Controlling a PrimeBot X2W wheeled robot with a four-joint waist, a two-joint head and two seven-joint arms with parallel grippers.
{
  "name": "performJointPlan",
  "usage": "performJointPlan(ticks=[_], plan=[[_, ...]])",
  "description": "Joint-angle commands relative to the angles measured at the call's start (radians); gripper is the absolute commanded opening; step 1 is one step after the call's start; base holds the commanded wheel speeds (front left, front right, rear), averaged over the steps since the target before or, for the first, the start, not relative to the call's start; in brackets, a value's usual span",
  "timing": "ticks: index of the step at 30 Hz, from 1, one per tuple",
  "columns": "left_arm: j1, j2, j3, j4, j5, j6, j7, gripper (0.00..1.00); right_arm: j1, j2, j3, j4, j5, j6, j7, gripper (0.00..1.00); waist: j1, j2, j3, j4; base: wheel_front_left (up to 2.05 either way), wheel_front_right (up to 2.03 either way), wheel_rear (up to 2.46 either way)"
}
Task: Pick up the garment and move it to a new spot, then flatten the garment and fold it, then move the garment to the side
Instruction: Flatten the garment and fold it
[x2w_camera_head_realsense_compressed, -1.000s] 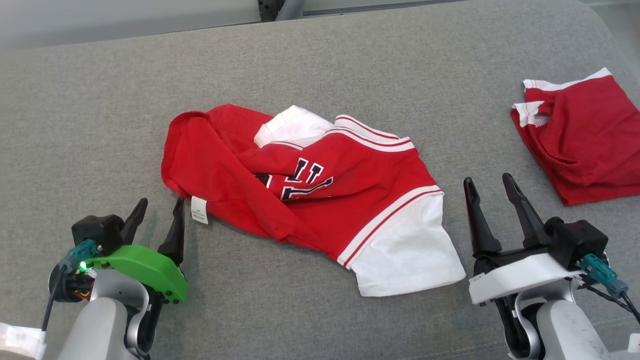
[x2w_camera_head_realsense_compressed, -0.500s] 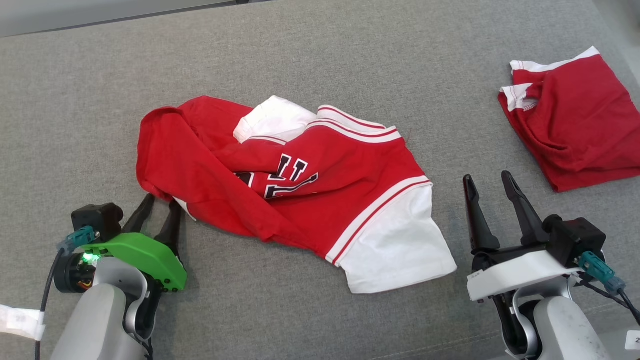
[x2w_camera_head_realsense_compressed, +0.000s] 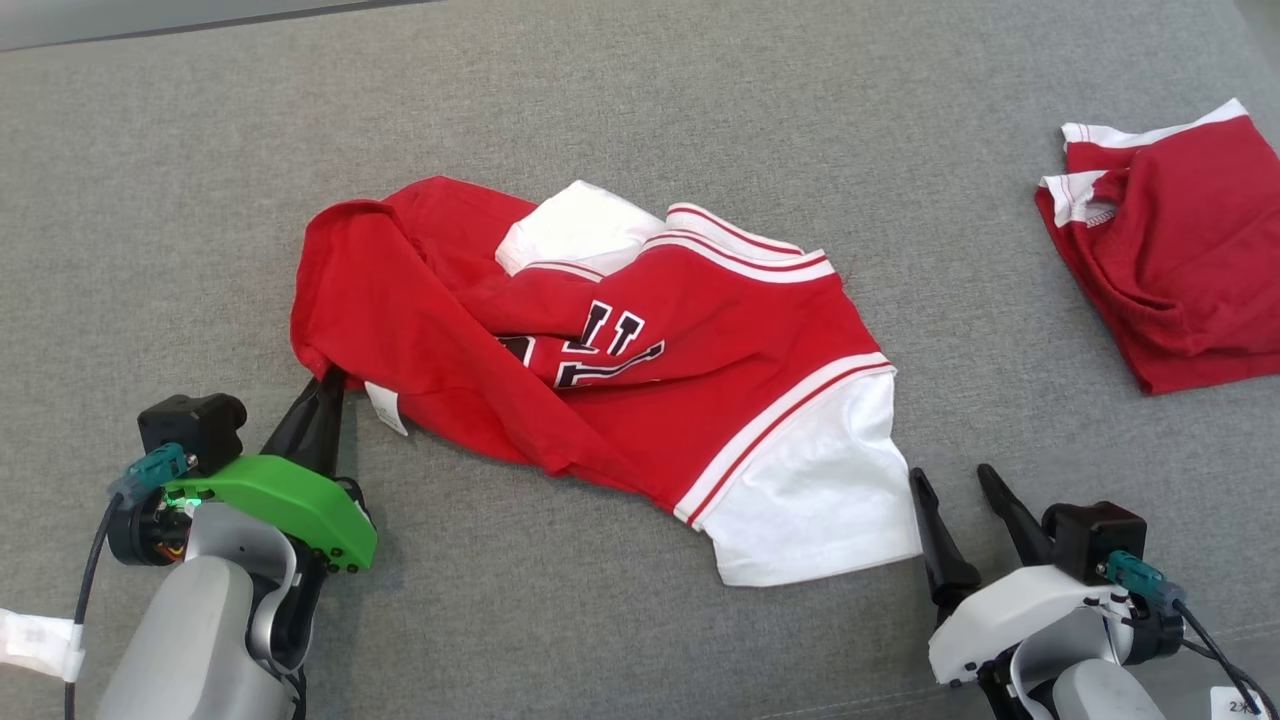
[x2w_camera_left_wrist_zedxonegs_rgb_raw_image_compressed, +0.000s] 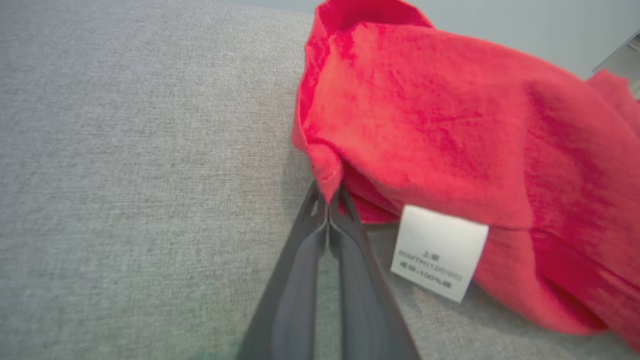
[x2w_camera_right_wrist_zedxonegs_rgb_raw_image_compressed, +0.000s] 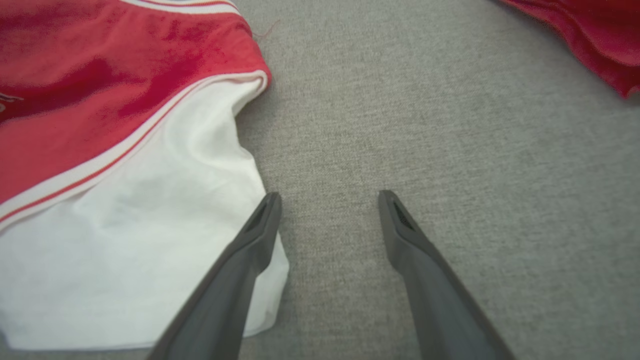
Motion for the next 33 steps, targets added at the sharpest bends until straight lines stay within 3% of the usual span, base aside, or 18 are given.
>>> performJointPlan(ticks=[1,7,17,18,19,20,26,33], plan=[[0.004,0.008,0.000,-0.005,0.011,0.008,-0.001,0.00,0.007,-0.003,0.008,0.007,0.013,0.000,-0.004,1.00,0.0000,0.0000,0.004,0.005,0.00,0.00,0.00],[0.018,0.018,0.005,-0.027,0.005,0.018,-0.007,0.00,0.011,0.001,0.064,0.056,0.044,0.000,-0.002,1.00,0.0000,0.0000,0.010,0.004,0.00,0.00,0.00],[0.037,0.024,0.001,-0.052,-0.006,0.032,0.003,0.00,0.035,-0.006,0.131,0.017,0.091,0.000,0.016,1.00,0.0000,0.0000,0.009,0.007,0.00,0.00,0.00],[0.037,0.024,0.001,-0.054,-0.006,0.032,0.003,0.00,0.035,-0.006,0.129,0.023,0.092,0.000,0.023,0.46,0.0000,0.0000,0.008,0.008,0.00,0.00,0.00],[0.037,0.025,0.000,-0.059,-0.005,0.033,-0.001,0.00,0.034,-0.005,0.126,0.028,0.093,0.000,0.027,0.05,0.0000,0.0000,0.007,0.008,0.00,0.00,0.00],[0.036,0.027,0.001,-0.066,-0.003,0.033,-0.008,0.00,0.031,-0.004,0.122,0.031,0.095,0.000,0.028,0.00,0.0000,0.0000,0.007,0.009,0.00,0.00,0.00],[0.033,0.049,0.015,-0.151,0.010,0.053,-0.025,0.00,-0.039,0.001,0.087,-0.064,0.119,0.000,-0.066,0.00,0.0000,0.0000,-0.009,0.013,0.00,0.00,0.00],[0.018,0.096,0.051,-0.332,-0.035,0.068,0.054,0.00,-0.202,0.009,0.022,-0.201,0.113,0.000,-0.131,0.00,0.0000,0.0000,-0.037,0.014,0.00,0.00,0.00]])
